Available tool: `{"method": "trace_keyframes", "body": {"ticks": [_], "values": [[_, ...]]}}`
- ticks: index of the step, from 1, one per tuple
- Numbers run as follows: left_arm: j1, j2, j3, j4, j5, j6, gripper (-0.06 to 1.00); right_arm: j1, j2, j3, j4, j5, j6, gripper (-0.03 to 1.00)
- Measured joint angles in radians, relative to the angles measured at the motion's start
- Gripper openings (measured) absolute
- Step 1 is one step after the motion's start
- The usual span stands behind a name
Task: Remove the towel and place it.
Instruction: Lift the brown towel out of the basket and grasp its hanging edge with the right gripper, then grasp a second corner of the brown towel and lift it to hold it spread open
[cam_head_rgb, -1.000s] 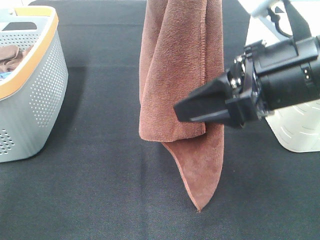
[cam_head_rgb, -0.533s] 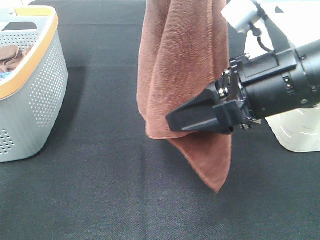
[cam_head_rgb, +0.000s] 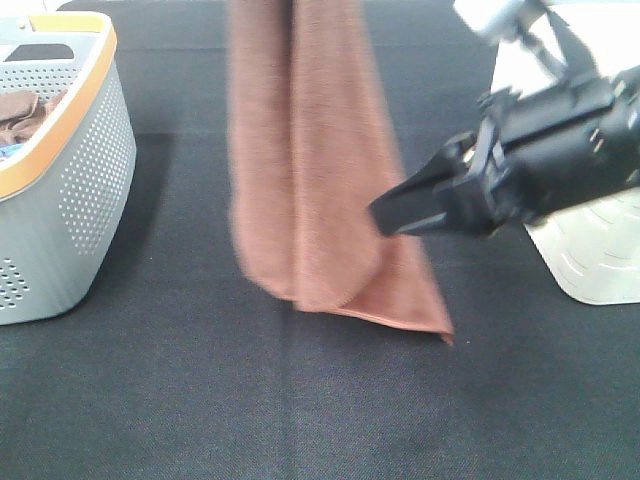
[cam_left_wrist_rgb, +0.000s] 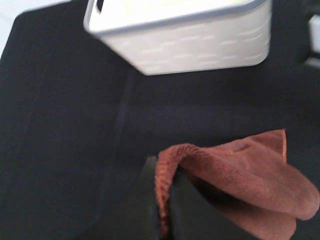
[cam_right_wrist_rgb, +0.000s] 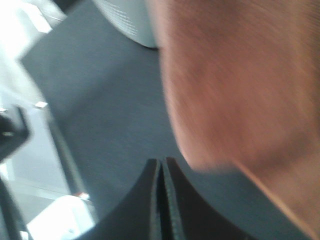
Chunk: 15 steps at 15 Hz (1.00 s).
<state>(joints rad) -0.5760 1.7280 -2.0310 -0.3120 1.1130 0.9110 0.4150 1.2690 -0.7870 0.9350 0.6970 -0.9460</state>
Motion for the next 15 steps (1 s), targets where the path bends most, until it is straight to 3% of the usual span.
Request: {"method": "trace_keyframes", "body": {"ticks": [2, 5, 7, 8, 9, 12, 15], "values": [[0.002, 0.0, 0.0, 0.037, -0.001, -0.044, 0.0, 0.0, -0.005, -0.078, -0.226, 0.002, 0.229, 0.0], [0.002, 0.0, 0.0, -0.02, -0.001, -0.01, 0.0, 0.0, 0.004, -0.089, -0.243, 0.001, 0.255, 0.03], [0.002, 0.0, 0.0, -0.142, 0.023, 0.111, 0.0, 0.0, 0.062, -0.089, -0.21, 0.007, 0.224, 0.28], [0.002, 0.0, 0.0, -0.213, 0.064, 0.209, 0.0, 0.0, 0.075, -0.089, -0.223, 0.021, 0.201, 0.56], [0.002, -0.002, 0.0, -0.245, 0.093, 0.262, 0.0, 0.0, 0.074, -0.089, -0.259, 0.036, 0.193, 0.64], [0.002, -0.031, 0.0, -0.275, 0.099, 0.306, 0.0, 0.0, 0.068, -0.084, -0.359, 0.057, 0.23, 0.69], [0.002, -0.06, 0.0, -0.333, 0.099, 0.312, 0.0, 0.0, 0.068, -0.021, -0.368, 0.061, 0.249, 0.7]]}}
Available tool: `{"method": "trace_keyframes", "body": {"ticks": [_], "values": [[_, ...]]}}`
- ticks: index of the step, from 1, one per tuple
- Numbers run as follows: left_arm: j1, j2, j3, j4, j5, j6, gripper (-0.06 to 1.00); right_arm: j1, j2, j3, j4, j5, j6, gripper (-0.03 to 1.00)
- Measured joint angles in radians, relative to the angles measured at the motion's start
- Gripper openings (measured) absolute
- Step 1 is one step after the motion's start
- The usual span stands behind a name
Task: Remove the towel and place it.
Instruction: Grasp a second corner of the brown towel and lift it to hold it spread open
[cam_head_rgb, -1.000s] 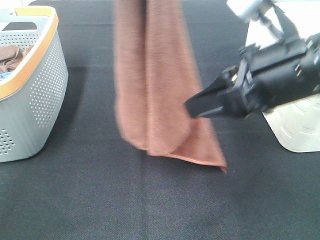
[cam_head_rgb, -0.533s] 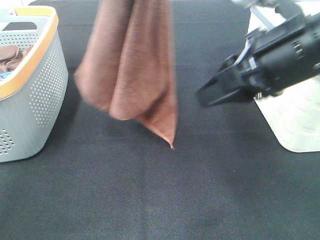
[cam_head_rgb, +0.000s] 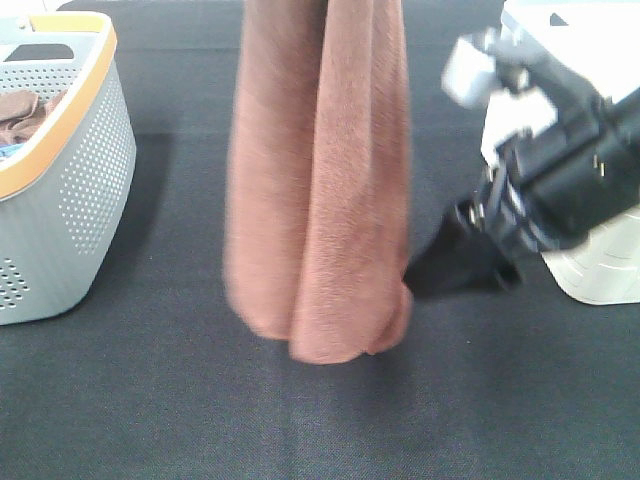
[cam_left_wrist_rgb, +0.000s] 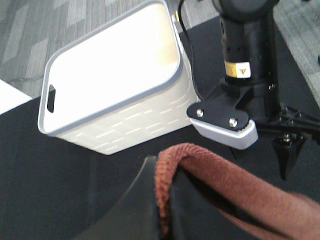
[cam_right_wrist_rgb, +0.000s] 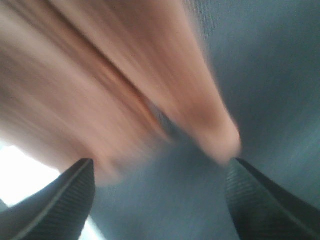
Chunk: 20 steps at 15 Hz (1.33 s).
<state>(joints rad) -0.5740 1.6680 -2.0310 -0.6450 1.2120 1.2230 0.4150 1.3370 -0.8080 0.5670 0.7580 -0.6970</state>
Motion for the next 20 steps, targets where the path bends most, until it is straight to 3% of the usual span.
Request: {"method": "trace_keyframes", "body": {"ticks": [3, 10, 15, 17, 20], "values": [[0.0, -0.002, 0.0, -0.046, 0.002, 0.015, 0.0, 0.0, 0.0, 0.011, 0.023, -0.014, -0.003, 0.7], [0.0, -0.002, 0.0, -0.081, 0.004, 0.037, 0.0, 0.0, 0.0, 0.013, 0.362, -0.051, -0.26, 0.7], [0.0, -0.002, 0.0, -0.086, 0.004, 0.037, 0.0, 0.0, 0.0, 0.013, 0.377, -0.168, -0.263, 0.7], [0.0, -0.002, 0.0, -0.087, 0.004, 0.037, 0.0, 0.0, 0.0, 0.013, 0.377, -0.17, -0.267, 0.64], [0.0, -0.002, 0.0, -0.087, 0.004, 0.038, 0.0, 0.0, 0.0, 0.013, 0.377, -0.171, -0.277, 0.35]]}}
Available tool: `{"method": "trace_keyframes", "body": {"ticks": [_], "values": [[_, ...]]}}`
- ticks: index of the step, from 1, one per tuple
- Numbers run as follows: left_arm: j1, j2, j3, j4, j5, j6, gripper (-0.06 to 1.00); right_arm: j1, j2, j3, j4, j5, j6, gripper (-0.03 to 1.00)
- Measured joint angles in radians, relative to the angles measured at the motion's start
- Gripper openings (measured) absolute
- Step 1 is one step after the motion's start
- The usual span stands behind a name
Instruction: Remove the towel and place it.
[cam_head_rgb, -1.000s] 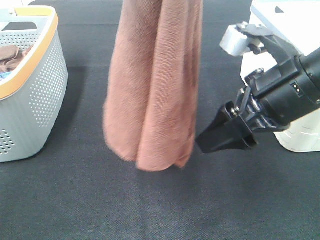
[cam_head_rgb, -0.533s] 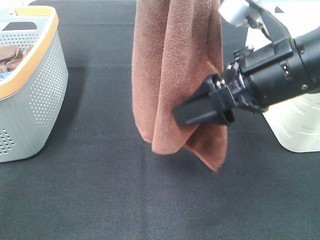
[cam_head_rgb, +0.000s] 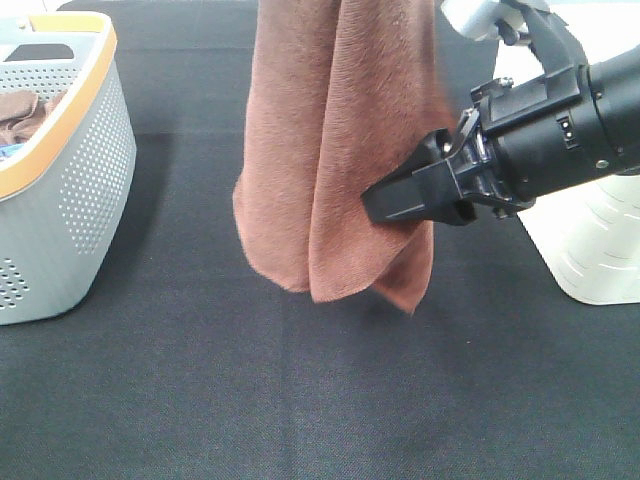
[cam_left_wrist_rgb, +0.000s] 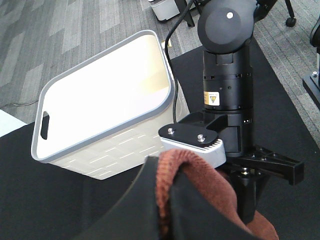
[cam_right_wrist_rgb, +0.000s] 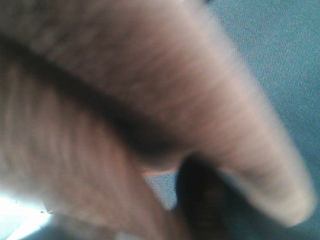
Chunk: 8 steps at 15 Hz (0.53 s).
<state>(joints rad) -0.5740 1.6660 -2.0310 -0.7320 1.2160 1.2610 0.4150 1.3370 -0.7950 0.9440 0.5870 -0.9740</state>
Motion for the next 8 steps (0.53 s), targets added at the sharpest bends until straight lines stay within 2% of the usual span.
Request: {"method": "trace_keyframes", "body": {"ticks": [2, 4, 5, 6, 7, 8], "values": [[0.0, 0.0, 0.0, 0.0, 0.0, 0.0, 0.0, 0.0, 0.0, 0.0, -0.003, 0.0, 0.0, 0.11], [0.0, 0.0, 0.0, 0.031, 0.0, 0.0, 0.0, 0.0, 0.0, 0.0, -0.02, 0.0, 0.009, 0.06], [0.0, 0.0, 0.0, 0.055, 0.0, -0.005, 0.0, 0.0, 0.0, 0.0, -0.038, 0.0, 0.029, 0.1], [0.0, 0.0, 0.0, 0.079, 0.0, -0.017, 0.0, 0.0, 0.0, 0.0, -0.047, 0.0, 0.045, 0.17], [0.0, 0.0, 0.0, 0.094, 0.0, -0.03, 0.0, 0.0, 0.0, 0.0, -0.049, 0.0, 0.049, 0.25], [0.0, 0.0, 0.0, 0.1, 0.0, -0.038, 0.0, 0.0, 0.0, 0.0, -0.055, 0.0, 0.051, 0.39]]}}
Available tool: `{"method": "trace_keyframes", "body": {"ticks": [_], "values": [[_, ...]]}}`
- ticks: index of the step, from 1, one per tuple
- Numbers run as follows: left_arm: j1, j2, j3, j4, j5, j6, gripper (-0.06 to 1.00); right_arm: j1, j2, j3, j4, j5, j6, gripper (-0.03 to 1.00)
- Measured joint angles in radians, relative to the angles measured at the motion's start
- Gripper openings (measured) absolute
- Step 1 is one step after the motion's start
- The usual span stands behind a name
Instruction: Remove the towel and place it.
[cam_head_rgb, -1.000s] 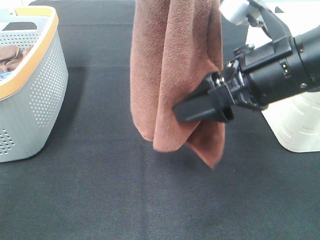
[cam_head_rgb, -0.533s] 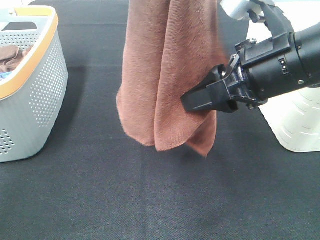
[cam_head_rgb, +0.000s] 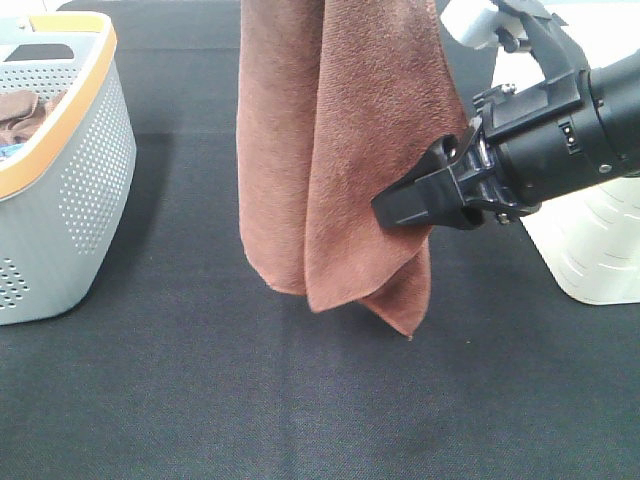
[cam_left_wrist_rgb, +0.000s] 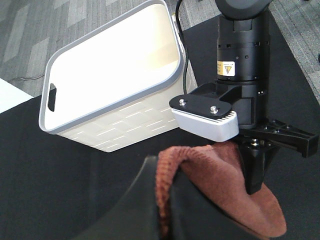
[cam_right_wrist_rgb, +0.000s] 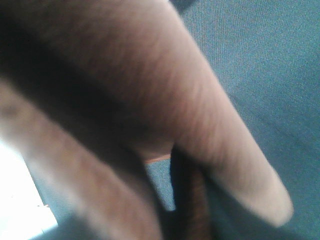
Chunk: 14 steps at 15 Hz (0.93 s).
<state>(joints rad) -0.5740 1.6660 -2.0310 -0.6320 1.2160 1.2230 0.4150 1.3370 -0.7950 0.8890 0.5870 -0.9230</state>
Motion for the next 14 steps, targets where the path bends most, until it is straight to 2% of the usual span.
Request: {"method": "trace_keyframes", "body": {"ticks": [2, 8, 11, 13, 14], "values": [[0.0, 0.0, 0.0, 0.0, 0.0, -0.003, 0.0, 0.0, 0.0, 0.0, -0.001, 0.001, 0.002, 0.44], [0.0, 0.0, 0.0, 0.002, 0.0, -0.003, 0.0, 0.0, -0.062, 0.001, -0.001, 0.002, 0.002, 0.45], [0.0, 0.0, 0.0, 0.002, 0.0, -0.003, 0.0, 0.0, -0.071, 0.003, -0.013, 0.006, 0.002, 0.31], [0.0, 0.0, 0.0, 0.002, 0.0, -0.003, 0.0, 0.0, -0.071, 0.003, -0.016, 0.008, 0.002, 0.29], [0.0, 0.0, 0.0, 0.002, 0.0, -0.003, 0.0, 0.0, -0.071, 0.003, -0.016, 0.01, 0.002, 0.33]]}}
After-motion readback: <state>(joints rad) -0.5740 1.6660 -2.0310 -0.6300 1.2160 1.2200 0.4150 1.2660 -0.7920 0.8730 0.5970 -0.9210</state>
